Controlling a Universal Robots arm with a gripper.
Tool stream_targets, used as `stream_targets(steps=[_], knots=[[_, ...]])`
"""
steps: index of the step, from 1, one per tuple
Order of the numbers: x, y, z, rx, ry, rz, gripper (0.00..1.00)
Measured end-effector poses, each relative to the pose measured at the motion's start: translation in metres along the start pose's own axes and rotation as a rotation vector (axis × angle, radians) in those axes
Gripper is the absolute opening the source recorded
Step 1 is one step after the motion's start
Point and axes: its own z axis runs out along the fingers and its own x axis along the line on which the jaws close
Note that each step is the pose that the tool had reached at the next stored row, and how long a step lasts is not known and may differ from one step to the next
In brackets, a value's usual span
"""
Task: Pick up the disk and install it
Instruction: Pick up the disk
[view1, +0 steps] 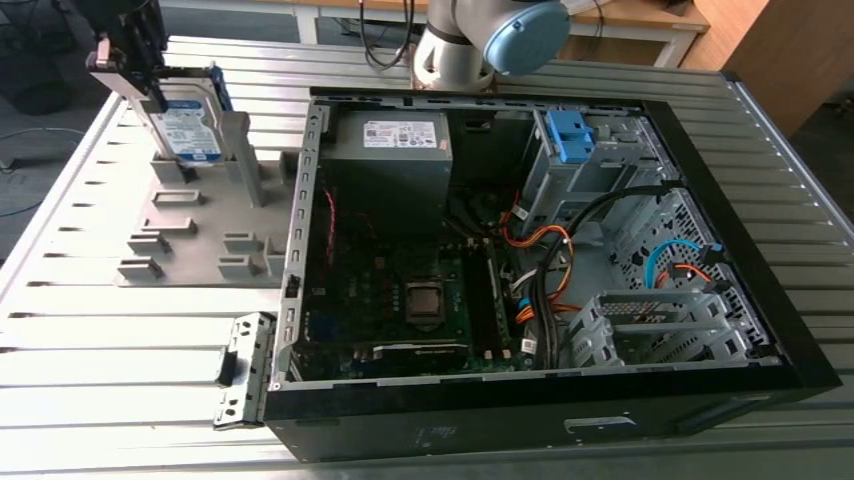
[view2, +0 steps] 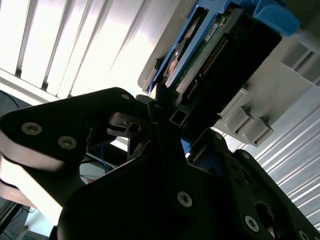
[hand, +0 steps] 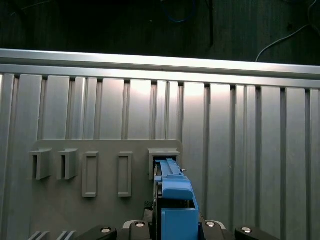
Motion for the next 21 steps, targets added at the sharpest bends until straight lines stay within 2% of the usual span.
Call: stream_targets(steps=[21], knots=[[-0.0002,0.0003,-0.003,0.0002,-0.0001,0.0,0.36]])
